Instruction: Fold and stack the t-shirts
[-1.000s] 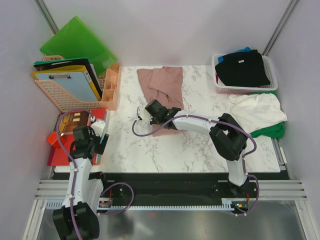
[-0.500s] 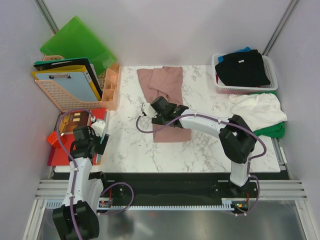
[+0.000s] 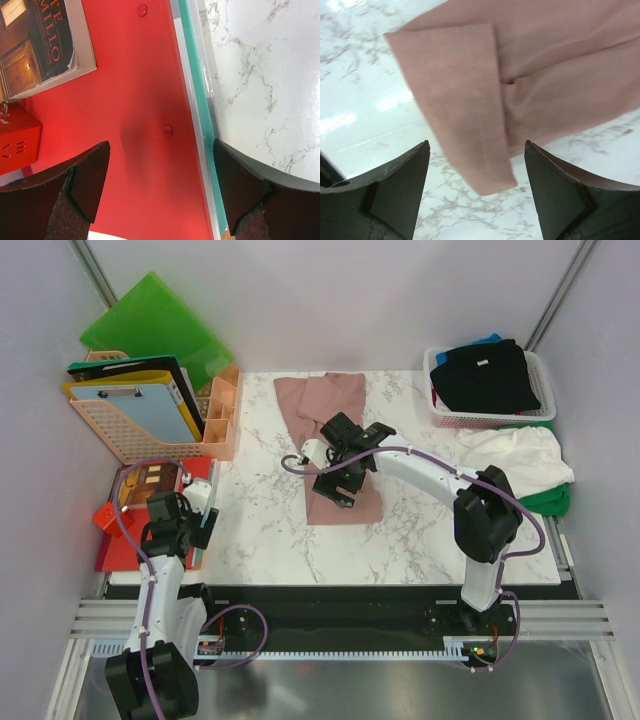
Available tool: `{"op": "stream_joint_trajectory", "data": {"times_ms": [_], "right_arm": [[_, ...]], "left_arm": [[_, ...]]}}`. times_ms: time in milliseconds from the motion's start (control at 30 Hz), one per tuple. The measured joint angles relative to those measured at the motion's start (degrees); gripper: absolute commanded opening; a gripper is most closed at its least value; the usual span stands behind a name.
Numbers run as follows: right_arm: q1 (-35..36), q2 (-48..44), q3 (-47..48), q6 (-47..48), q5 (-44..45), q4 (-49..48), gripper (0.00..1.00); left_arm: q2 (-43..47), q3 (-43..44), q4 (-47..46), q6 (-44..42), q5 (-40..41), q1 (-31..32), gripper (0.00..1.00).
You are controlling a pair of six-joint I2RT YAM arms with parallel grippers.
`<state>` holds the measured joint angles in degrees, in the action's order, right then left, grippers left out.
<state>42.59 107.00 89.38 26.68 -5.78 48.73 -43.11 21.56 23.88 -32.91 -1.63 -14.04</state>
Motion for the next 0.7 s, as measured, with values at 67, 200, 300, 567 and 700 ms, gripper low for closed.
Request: {"op": "stream_joint_trajectory", "data": {"times_ms": [67,200,300,567,700], "right_arm": [[-0.8,0.2,-0.1,-0.9,-3.7,2.6,0.89],[-5.3,0.2,-2.5,-1.9,-9.1,5.6,0.96],[-9.1,-0.6,-5.7,-2.5,-10.7,6.5,0.98],[-15.1,-7.2,-11.7,-6.1,-11.6,4.8,0.98],[-15.2,-7.7,-11.8,-7.5,-13.4,2.9,0.98]], "left_arm": [[0.0,0.0,0.0,0.0,0.0,0.0,0.91],[0.0,0.0,0.0,0.0,0.0,0.0,0.91],[0.0,0.0,-0.1,0.0,0.0,0.0,0.91],[-1.9,0.0,-1.1,0.0,-0.5,0.0,0.91],[-2.3,0.0,-1.4,0.0,-0.6,0.0,0.90]]}}
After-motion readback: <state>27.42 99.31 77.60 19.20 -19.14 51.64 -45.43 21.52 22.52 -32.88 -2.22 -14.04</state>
